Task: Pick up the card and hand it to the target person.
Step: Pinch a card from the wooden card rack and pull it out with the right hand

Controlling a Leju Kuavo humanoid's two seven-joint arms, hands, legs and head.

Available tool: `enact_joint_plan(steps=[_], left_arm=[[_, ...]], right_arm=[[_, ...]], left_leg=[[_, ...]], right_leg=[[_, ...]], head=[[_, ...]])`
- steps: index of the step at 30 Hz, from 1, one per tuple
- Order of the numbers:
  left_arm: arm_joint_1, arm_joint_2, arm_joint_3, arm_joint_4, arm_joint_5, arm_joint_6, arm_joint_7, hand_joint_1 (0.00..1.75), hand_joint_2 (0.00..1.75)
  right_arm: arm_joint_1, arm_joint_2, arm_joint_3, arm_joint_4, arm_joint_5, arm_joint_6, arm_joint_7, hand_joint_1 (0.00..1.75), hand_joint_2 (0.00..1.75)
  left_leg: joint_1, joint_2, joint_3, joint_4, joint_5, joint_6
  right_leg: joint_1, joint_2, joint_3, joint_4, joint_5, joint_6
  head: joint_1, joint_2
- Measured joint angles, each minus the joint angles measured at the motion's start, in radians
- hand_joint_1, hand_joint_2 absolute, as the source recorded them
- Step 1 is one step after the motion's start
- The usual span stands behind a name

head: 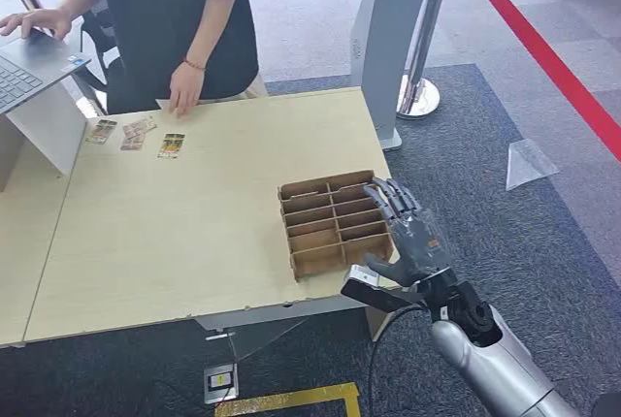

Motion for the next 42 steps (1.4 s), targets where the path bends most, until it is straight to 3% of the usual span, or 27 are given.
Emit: enact_joint_plan(steps=[16,28,30,34,36,42], left_arm=[[0.0,0.0,0.0,0.0,0.0,-0.004,0.0,0.0,1.75],[0.0,0.0,0.0,0.0,-0.001,-0.004,0.004,0.0,1.75],[0.0,0.0,0.0,0.0,-0.001,-0.004,0.006,0.0,1.75],[0.0,0.0,0.0,0.0,0.003,-0.004,0.008,0.0,1.75],[0.0,0.0,0.0,0.0,0.006,-0.003,0.008,0.0,1.75],[0.0,0.0,0.0,0.0,0.012,0.0,0.008,0.0,1.75]], right_arm=[[-0.029,0.0,0.017,0.062,0.13,0.068,0.066,0.0,1.75],[-0.065,0.001,0.036,0.133,0.129,0.078,0.074,0.01,1.75],[-0.068,0.001,0.039,0.143,0.128,0.077,0.073,0.16,1.75],[-0.073,0.001,0.045,0.158,0.128,0.076,0.073,1.63,1.75],[-0.075,0.001,0.048,0.165,0.128,0.077,0.073,1.74,1.75],[-0.079,0.002,0.056,0.179,0.128,0.079,0.072,1.75,1.75]], left_leg=[[0.0,0.0,0.0,0.0,0.0,0.0],[0.0,0.0,0.0,0.0,0.0,0.0],[0.0,0.0,0.0,0.0,0.0,0.0],[0.0,0.0,0.0,0.0,0.0,0.0],[0.0,0.0,0.0,0.0,0.0,0.0],[0.0,0.0,0.0,0.0,0.0,0.0]], right_leg=[[0.0,0.0,0.0,0.0,0.0,0.0],[0.0,0.0,0.0,0.0,0.0,0.0],[0.0,0.0,0.0,0.0,0.0,0.0],[0.0,0.0,0.0,0.0,0.0,0.0],[0.0,0.0,0.0,0.0,0.0,0.0],[0.0,0.0,0.0,0.0,0.0,0.0]], head=[[0.0,0.0],[0.0,0.0],[0.0,0.0],[0.0,0.0],[0.0,0.0],[0.0,0.0]])
